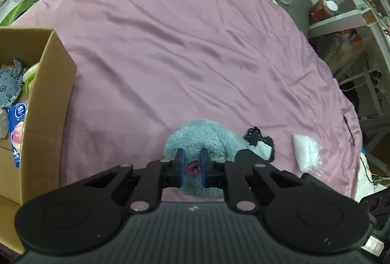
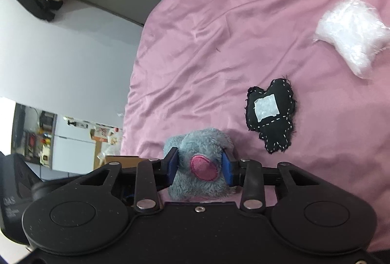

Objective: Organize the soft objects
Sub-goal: 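Close both grippers on the grey plush mouse, then lift the grey mouse with both grippers and carry it over the box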

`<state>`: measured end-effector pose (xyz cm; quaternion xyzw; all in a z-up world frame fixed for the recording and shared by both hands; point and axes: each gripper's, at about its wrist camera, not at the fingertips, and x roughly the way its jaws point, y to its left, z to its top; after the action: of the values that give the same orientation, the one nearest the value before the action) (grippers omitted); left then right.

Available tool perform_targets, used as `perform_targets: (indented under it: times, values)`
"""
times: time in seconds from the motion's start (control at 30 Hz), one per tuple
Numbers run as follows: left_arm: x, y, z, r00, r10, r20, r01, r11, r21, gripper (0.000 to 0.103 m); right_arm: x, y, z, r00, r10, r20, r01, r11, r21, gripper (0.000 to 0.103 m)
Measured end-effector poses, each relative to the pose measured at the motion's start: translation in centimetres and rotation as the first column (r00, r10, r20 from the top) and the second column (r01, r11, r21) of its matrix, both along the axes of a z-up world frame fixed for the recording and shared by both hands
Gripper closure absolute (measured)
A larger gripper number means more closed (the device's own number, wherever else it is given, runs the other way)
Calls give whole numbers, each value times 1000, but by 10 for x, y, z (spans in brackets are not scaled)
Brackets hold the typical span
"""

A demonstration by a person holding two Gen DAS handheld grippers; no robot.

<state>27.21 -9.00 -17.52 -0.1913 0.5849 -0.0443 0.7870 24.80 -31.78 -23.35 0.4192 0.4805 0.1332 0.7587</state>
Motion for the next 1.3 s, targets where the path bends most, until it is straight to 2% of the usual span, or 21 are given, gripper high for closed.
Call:
perform_targets:
  times: [0.17,0.27,0.37,0.5,0.63,0.73,0.87,1.0,1.13,1.2,1.3]
  values:
    - [-9,-1,14,999,-15,30,16,1000,-10,96,-14,1,15,999,-5,35,6,1000,-22,68]
    - [-16,1,24,998,-24,53,25,1000,-15,102,-21,3,25,998,-8,55,10,999,-37,68]
    - [-24,2,30,997,-40,64,43,998,-49,103,-27,6,31,998,2,59,0,999,-35,70]
    - [-34,-3,41,992,-74,102,76,997,-15,103,-37,14,42,996,-1,87,6,998,-62,71]
    - [-40,4,40,993,-59,100,57,998,18,103,-44,14,45,997,-27,73,33,996,-82,72]
    - [-41,9,35,996,-42,85,38,998,44,99,-49,11,50,995,-50,82,57,995,-85,72]
    - [-41,12,26,998,-23,50,21,999,31,99,-52,9,47,996,-75,40,79,990,-116,72]
    - [-41,10,23,999,-29,46,28,999,18,90,-52,8,42,995,-96,9,96,986,-133,72]
    - [-38,3,22,998,-31,47,31,999,16,65,-51,7,36,993,-115,-28,109,982,-156,72]
    - [-36,0,21,998,-36,50,35,999,21,59,-51,5,33,991,-124,-40,116,980,-164,72]
    - [-33,-4,16,999,-35,32,35,999,18,56,-50,3,29,989,-139,-57,127,977,-171,72]
